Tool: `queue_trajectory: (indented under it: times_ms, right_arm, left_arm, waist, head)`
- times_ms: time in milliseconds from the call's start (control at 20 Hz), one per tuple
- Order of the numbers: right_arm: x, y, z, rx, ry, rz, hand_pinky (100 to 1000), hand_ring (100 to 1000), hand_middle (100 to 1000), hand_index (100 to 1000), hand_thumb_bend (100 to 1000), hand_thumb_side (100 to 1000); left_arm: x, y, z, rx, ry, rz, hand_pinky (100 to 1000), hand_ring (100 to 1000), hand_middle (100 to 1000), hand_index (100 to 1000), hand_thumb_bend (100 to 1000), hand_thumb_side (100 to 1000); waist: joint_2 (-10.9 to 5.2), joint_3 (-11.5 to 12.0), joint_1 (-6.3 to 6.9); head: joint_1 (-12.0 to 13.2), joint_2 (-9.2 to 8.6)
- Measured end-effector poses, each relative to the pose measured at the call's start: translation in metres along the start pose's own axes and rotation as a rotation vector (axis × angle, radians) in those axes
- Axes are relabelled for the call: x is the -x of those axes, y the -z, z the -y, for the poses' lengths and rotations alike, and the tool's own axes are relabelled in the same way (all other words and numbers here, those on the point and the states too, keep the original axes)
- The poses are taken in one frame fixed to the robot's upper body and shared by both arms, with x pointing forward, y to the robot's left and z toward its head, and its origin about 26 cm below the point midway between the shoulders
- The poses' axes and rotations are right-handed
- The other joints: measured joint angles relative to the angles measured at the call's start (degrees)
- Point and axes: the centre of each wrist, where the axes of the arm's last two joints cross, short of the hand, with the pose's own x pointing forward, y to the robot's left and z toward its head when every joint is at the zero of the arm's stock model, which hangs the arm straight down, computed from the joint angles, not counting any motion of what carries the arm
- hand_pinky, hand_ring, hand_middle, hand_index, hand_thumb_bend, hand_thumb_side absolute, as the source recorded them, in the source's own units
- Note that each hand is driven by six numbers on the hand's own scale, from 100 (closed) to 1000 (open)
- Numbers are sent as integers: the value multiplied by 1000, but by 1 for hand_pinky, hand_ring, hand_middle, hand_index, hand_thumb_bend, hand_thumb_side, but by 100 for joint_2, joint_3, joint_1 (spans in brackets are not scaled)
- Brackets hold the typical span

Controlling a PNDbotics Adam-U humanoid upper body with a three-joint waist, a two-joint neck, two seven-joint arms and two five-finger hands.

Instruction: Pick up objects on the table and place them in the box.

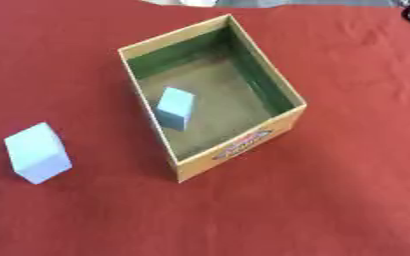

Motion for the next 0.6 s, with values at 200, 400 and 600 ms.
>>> queue_trajectory:
  times_ms: [200,400,600]
  right_arm:
    - [0,0,-1,-4,4,-4,843,827,710,844,100,527]
    - [0,0,-1,-2,8,-10,843,825,707,843,100,536]
    - [0,0,-1,-3,13,-17,843,824,706,842,100,543]
  left_arm:
    - [-1,2,0,4,-28,-25,924,891,829,903,735,670]
    - [-1,2,0,31,-45,-108,936,897,816,892,727,673]
    - [-3,3,2,80,-76,-218,951,902,815,894,707,653]
  waist:
    - [0,-1,0]
    - [0,9,0]
    - [0,8,1]
  head:
    - [-22,-16]
    - [-22,-17]
    - [-10,-17]
